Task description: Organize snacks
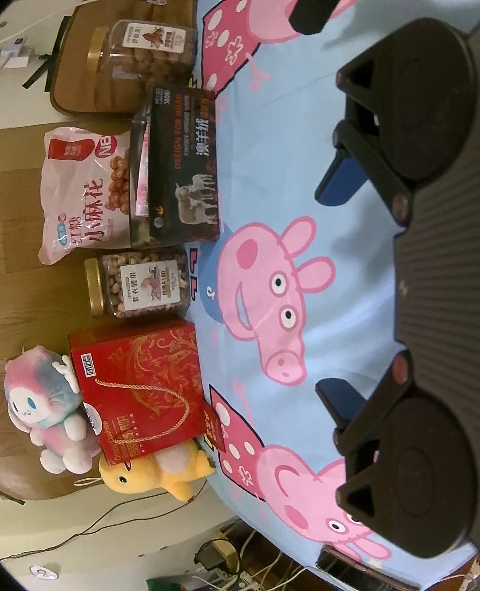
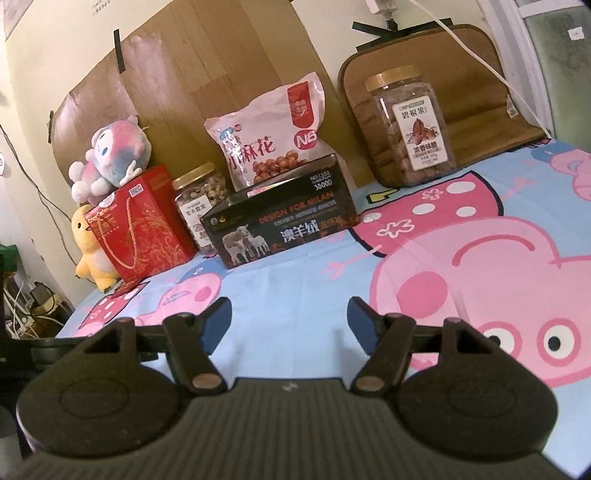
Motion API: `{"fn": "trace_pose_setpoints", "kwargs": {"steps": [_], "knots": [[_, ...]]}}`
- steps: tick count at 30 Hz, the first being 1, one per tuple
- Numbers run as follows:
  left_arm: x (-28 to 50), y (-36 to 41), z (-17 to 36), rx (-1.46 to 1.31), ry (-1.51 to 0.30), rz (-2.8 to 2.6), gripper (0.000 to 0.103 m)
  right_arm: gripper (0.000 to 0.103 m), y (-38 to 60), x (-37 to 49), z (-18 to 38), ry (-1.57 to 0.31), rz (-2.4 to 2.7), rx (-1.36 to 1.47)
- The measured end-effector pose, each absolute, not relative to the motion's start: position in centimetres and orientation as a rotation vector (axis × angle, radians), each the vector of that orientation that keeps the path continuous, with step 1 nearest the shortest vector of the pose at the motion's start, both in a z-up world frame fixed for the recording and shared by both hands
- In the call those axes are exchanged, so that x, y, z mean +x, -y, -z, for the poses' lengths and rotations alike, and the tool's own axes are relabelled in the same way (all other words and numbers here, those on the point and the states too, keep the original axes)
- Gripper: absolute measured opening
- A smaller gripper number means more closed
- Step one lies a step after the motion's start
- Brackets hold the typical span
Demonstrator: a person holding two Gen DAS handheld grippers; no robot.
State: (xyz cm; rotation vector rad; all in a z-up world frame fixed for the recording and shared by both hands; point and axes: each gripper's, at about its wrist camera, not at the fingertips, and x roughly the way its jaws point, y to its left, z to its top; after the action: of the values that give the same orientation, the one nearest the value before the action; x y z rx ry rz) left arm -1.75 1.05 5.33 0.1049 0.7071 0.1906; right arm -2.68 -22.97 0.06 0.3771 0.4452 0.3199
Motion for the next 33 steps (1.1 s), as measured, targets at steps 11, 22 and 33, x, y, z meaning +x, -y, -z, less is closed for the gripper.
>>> {"fn": "trace_pose_setpoints", "kwargs": {"steps": [11, 22, 33], "knots": [[-1.8, -0.7, -5.2, 0.085, -0.768, -0.163, 0.103, 0.072, 23.1, -3.1, -0.6, -0.443, -0.358, 0.398], [-1.5, -0.8, -4.8, 0.095, -0.792, -0.187, 0.103, 0.072, 23.3, -3.2, -0.5, -0.445, -0.358, 0.41], [-1.3, -0.8, -4.1, 0.094, -0.831, -0.189, 0.103, 0.072, 23.5, -3.2, -0.3, -0.448, -0.355, 0.417]]}}
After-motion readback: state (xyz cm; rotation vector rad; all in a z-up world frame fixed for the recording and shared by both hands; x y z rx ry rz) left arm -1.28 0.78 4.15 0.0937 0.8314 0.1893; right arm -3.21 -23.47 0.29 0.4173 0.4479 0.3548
